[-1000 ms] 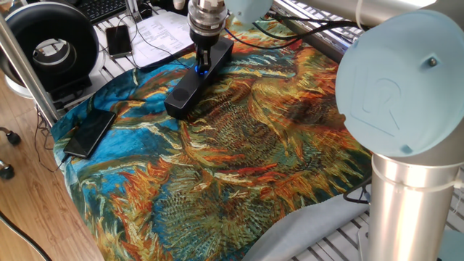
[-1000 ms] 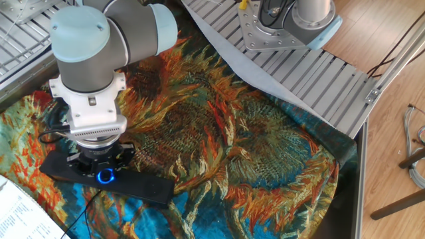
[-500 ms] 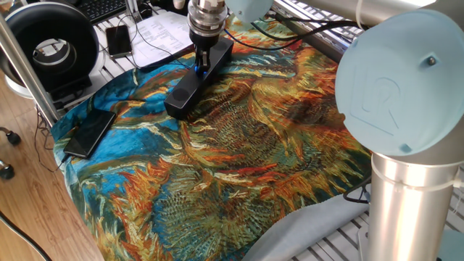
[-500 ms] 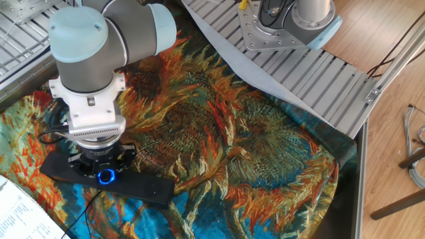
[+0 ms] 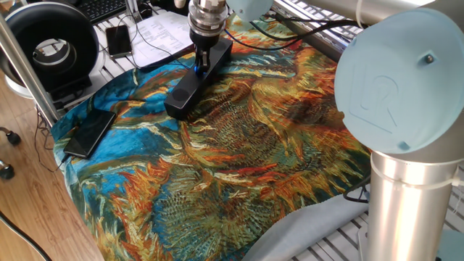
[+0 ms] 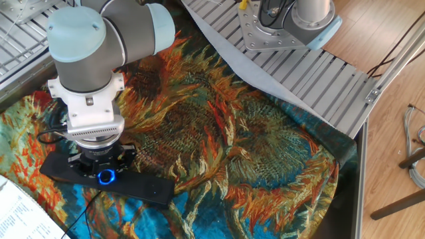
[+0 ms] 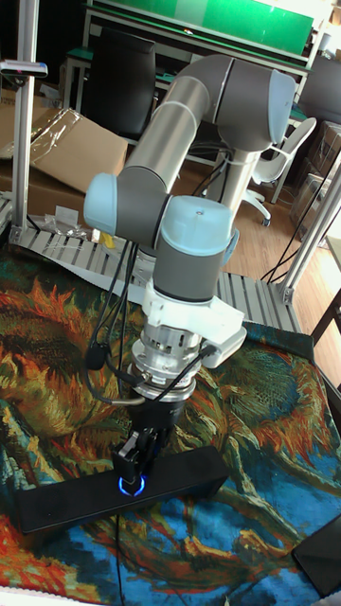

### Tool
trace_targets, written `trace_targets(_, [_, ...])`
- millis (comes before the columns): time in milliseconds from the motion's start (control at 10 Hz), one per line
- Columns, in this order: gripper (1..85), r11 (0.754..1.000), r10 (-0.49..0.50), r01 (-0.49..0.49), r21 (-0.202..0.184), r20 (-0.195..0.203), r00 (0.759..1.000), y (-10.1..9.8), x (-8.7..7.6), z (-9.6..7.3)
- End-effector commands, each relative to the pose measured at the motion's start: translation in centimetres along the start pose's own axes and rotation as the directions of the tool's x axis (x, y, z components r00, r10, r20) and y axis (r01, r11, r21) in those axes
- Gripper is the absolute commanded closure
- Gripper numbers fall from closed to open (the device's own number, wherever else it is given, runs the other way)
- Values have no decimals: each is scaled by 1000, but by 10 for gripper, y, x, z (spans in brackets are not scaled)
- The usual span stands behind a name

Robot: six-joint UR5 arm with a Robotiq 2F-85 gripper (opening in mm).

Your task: Turn the knob to increase the volume of the speaker

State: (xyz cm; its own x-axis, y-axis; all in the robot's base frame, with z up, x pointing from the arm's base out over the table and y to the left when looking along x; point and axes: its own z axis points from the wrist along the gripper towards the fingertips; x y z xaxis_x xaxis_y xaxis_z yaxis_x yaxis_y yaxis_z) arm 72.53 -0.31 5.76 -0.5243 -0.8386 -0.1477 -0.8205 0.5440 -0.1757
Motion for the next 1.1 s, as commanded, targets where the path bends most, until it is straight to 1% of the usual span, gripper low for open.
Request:
trace_targets(0, [477,1000,-9,9,-4,-4,1000,-4,5,-2])
trace_targets(200, [470,1000,-26,26,-11,-1,1000,-3,5,-1])
trace_targets(400, [457,999,-46,46,-29,5,999,1,3,2])
trace_targets(700, [450,996,-66,67,-51,8,998,7,3,3])
trace_targets(900, [453,997,-44,45,-64,19,999,10,-1,4])
trace_targets(1000, [480,997,-20,22,-69,27,999,10,-2,5])
